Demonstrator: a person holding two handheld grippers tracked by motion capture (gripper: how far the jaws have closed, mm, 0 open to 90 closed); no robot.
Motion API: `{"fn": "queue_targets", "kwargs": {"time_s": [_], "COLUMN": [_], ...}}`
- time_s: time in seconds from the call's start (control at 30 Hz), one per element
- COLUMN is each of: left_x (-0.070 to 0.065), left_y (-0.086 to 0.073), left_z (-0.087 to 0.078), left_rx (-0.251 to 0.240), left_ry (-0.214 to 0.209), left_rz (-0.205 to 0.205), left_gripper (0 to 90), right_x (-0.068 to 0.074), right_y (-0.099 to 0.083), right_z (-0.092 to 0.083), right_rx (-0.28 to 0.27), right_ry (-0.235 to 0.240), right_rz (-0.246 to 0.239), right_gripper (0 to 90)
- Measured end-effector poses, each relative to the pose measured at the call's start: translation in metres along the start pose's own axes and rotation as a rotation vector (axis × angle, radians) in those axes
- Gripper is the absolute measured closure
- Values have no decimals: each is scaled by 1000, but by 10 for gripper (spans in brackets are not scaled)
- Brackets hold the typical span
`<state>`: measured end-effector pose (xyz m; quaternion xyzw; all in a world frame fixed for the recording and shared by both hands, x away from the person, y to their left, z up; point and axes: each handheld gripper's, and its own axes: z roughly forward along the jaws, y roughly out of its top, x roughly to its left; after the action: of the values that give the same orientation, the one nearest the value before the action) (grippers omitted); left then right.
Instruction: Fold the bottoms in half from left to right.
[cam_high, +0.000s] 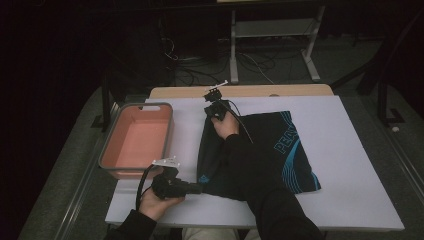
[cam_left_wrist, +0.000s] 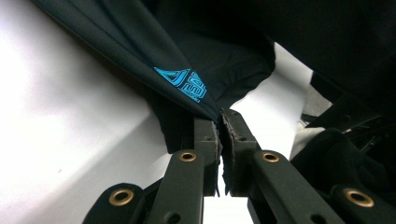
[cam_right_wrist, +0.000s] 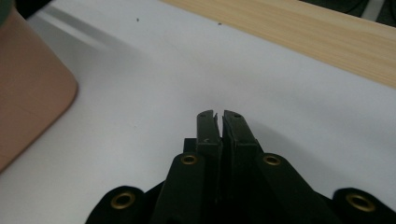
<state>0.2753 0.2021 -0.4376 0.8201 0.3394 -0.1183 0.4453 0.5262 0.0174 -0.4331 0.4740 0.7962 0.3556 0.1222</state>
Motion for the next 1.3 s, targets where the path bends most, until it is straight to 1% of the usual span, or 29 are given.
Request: {"fn": "queue_targets", "kwargs": {"time_s": [0.03,0.13,0.3,0.43,0.53,0.63,0.9,1.03,1.13,1.3], "left_x": [-1,-5,-15,-24,-34,-42,-55,-62,-66,-73], "left_y": [1,5,14,23,31,40,59,68,74,91], "left_z": [0,-1,0,0,2,5,16,25,32,42], "left_rx": [-3,-26,-29,-47,-39,-29,-20,-10,-10,0], "left_ry": [-7,-29,-57,-90,-76,-80,-113,-134,-148,-174], "left_rz": [10,23,64,65,110,141,194,222,233,271], "left_gripper": [854,854,855,855,855,855,856,855,855,855], "right_x": [-1,-5,-10,-15,-22,-28,-48,-59,-70,-85], "right_y": [1,3,5,7,10,12,11,7,3,-1], "right_z": [-3,-10,-23,-32,-42,-50,-74,-83,-91,-102], "right_rx": [-4,-22,-46,-65,-86,-107,-159,-177,-195,-208], "right_ry": [7,21,47,56,67,77,100,104,114,109], "right_rz": [7,3,1,1,20,37,89,111,138,158], "right_gripper": [848,848,848,848,848,848,848,848,847,847]}}
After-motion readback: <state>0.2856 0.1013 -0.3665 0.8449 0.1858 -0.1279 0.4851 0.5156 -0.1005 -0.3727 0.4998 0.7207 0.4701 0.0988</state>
